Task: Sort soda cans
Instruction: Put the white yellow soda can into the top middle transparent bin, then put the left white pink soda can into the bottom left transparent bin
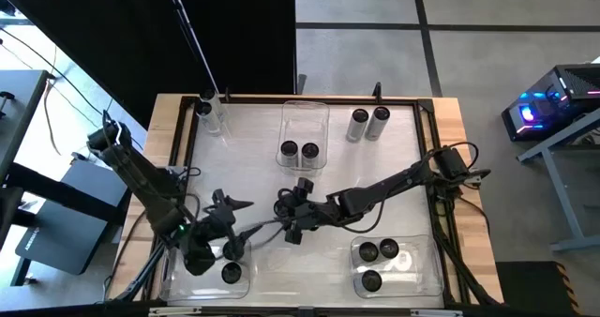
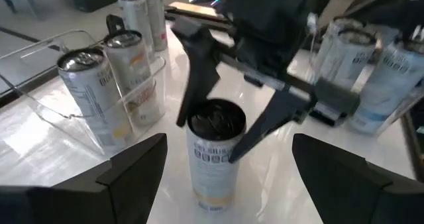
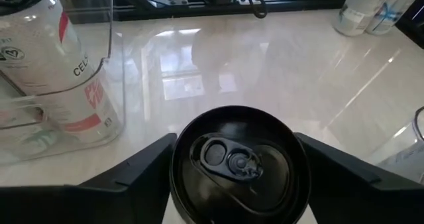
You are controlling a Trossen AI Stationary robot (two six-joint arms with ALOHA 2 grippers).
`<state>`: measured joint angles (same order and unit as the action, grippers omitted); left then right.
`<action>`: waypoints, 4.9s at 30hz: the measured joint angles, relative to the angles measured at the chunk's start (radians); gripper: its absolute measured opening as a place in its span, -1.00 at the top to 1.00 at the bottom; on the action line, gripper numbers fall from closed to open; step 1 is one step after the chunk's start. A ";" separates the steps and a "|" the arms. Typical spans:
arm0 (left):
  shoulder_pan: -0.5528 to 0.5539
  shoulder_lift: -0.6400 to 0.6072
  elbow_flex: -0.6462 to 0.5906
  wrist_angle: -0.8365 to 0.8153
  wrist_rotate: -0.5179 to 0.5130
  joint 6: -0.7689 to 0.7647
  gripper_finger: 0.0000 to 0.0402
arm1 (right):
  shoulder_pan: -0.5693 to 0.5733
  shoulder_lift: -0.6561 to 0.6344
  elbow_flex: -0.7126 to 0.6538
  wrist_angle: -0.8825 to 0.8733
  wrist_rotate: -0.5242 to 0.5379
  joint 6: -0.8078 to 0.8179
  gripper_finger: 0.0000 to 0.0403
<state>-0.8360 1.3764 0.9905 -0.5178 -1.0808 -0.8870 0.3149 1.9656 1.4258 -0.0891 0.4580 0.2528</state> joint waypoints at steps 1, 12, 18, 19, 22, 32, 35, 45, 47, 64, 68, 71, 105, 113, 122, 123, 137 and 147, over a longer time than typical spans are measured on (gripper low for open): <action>0.000 -0.010 0.000 0.000 0.000 -0.001 -0.60 | 0.001 0.000 0.000 -0.002 0.000 0.002 -0.34; 0.001 -0.022 -0.019 -0.390 -0.063 -0.195 -0.60 | -0.014 -0.230 -0.001 0.015 0.119 -0.122 -0.22; 0.025 -0.040 -0.089 -0.626 -0.084 -0.429 -0.60 | -0.172 -0.438 0.000 -0.015 0.144 -0.211 -0.22; 0.032 -0.048 -0.109 -0.636 -0.081 -0.445 -0.60 | -0.210 -0.463 0.000 -0.031 0.143 -0.218 -0.22; 0.058 -0.090 -0.189 -0.622 -0.072 -0.454 -0.60 | -0.343 -0.503 0.001 -0.111 0.130 -0.215 -0.22; 0.120 -0.247 -0.494 -0.118 -0.040 -0.216 -0.60 | -0.612 -0.333 -0.001 -0.218 -0.183 -0.200 -0.22; 0.141 -0.256 -0.537 0.052 -0.049 -0.099 -0.60 | -0.603 -0.270 -0.002 -0.222 -0.208 -0.219 -0.22; 0.239 -0.255 -0.540 0.264 -0.061 0.186 -0.60 | -0.590 -0.208 -0.140 -0.140 -0.185 -0.218 -0.21; 0.250 -0.255 -0.540 0.278 -0.051 0.210 -0.60 | -0.595 -0.241 -0.206 -0.072 -0.183 -0.201 -0.21; 0.267 -0.255 -0.540 0.303 -0.025 0.211 -0.60 | -0.605 -0.297 -0.344 0.108 -0.302 -0.138 -0.35; 0.267 -0.255 -0.540 0.316 -0.019 0.207 -0.60 | -0.605 -0.297 -0.345 0.095 -0.311 -0.115 -0.37; 0.266 -0.255 -0.540 0.334 -0.018 0.209 -0.60 | -0.605 -0.297 -0.345 0.089 -0.310 -0.099 -0.37; 0.302 -0.301 -0.511 0.355 0.071 0.272 -0.60 | -0.562 -0.412 -0.155 0.003 -0.156 -0.293 -0.70; 0.532 -0.433 -0.380 0.161 0.086 0.466 -0.60 | -0.382 -0.526 -0.325 0.055 -0.062 -0.299 -0.70; 0.988 -0.405 -0.063 -0.199 0.381 0.621 -0.60 | -0.246 -0.555 -0.471 0.100 0.121 -0.227 -0.69; 1.022 -0.382 -0.014 -0.278 0.381 0.619 -0.60 | -0.236 -0.555 -0.475 0.093 0.153 -0.227 -0.69; 1.287 -0.300 0.153 -0.683 0.653 0.593 -0.60 | -0.183 -0.556 -0.476 -0.118 0.328 -0.120 -0.69; 1.529 -0.302 0.076 -0.716 0.732 0.608 -0.60 | -0.167 -0.556 -0.476 -0.195 0.323 -0.044 -0.69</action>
<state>0.6928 1.0749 1.0665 -1.2336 -0.3484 -0.2794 0.1476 1.4097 0.9501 -0.2838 0.7806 0.2092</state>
